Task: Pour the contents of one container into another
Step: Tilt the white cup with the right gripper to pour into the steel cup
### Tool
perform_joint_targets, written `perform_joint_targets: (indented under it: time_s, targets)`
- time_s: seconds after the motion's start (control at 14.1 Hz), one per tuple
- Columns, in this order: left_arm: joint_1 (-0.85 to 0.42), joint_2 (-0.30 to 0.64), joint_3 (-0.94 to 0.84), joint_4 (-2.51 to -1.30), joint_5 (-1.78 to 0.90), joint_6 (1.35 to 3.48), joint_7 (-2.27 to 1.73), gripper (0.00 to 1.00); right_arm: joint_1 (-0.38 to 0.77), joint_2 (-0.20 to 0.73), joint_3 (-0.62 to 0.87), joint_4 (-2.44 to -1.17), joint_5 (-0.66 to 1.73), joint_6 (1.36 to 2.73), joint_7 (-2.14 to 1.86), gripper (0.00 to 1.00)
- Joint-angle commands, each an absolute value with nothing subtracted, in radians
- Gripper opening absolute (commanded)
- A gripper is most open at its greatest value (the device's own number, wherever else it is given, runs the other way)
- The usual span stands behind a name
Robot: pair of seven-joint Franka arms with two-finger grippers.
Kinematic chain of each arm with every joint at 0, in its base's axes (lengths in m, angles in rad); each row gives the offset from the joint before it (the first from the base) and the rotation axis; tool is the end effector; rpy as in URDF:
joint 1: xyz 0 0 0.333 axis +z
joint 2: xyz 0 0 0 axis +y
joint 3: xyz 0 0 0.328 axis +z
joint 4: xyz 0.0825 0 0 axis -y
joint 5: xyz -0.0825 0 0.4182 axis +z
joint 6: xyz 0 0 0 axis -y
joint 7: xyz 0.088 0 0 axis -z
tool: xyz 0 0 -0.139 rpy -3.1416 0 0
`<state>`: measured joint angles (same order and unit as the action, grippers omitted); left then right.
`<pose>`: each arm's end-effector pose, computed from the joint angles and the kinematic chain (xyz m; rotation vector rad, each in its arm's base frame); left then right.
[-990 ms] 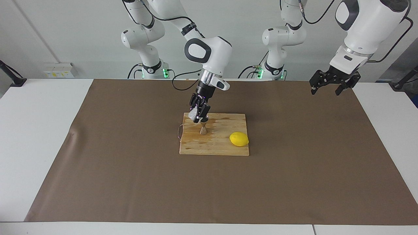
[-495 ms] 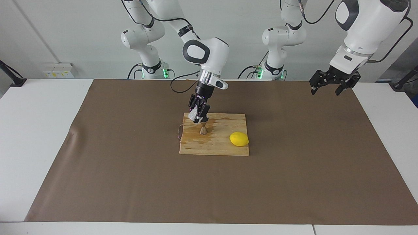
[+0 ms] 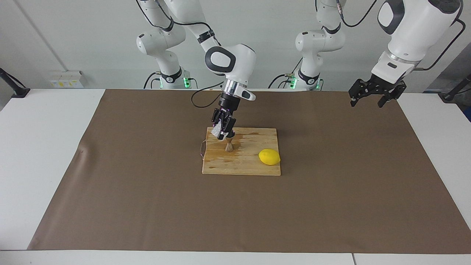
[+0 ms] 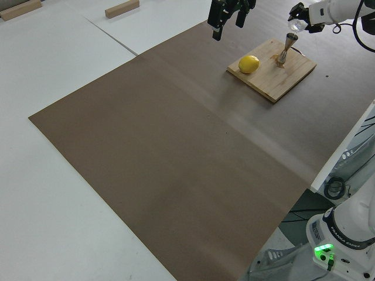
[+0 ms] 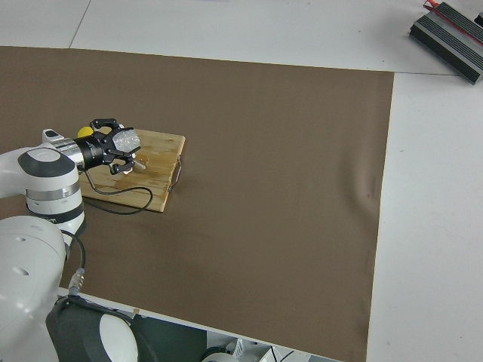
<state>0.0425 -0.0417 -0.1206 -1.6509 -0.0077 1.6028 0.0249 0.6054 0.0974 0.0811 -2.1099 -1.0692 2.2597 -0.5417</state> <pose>0.5751 -0.0473 0.5908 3.1349 -0.1610 -0.0106 0.5009 0.3517 0.3563 1.3281 1.9077 0.1333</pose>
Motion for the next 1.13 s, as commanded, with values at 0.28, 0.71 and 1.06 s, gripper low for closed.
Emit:
perform_joint_targets:
  time_s: [0.28,0.71,1.06]
  targets:
    - [0.054,-0.064,-0.124,-1.669,-0.021,1.595,0.04,1.0,0.581,0.066,0.087,-2.154,-1.152,2.307,-0.474,0.44]
    - [0.054,-0.064,-0.124,-1.669,-0.021,1.595,0.04,1.0,0.578,0.071,0.087,-2.146,-1.152,2.313,-0.459,0.44]
    - [0.054,-0.064,-0.124,-1.669,-0.021,1.597,0.041,1.0,0.578,0.077,0.086,-2.123,-1.108,2.303,-0.459,0.44]
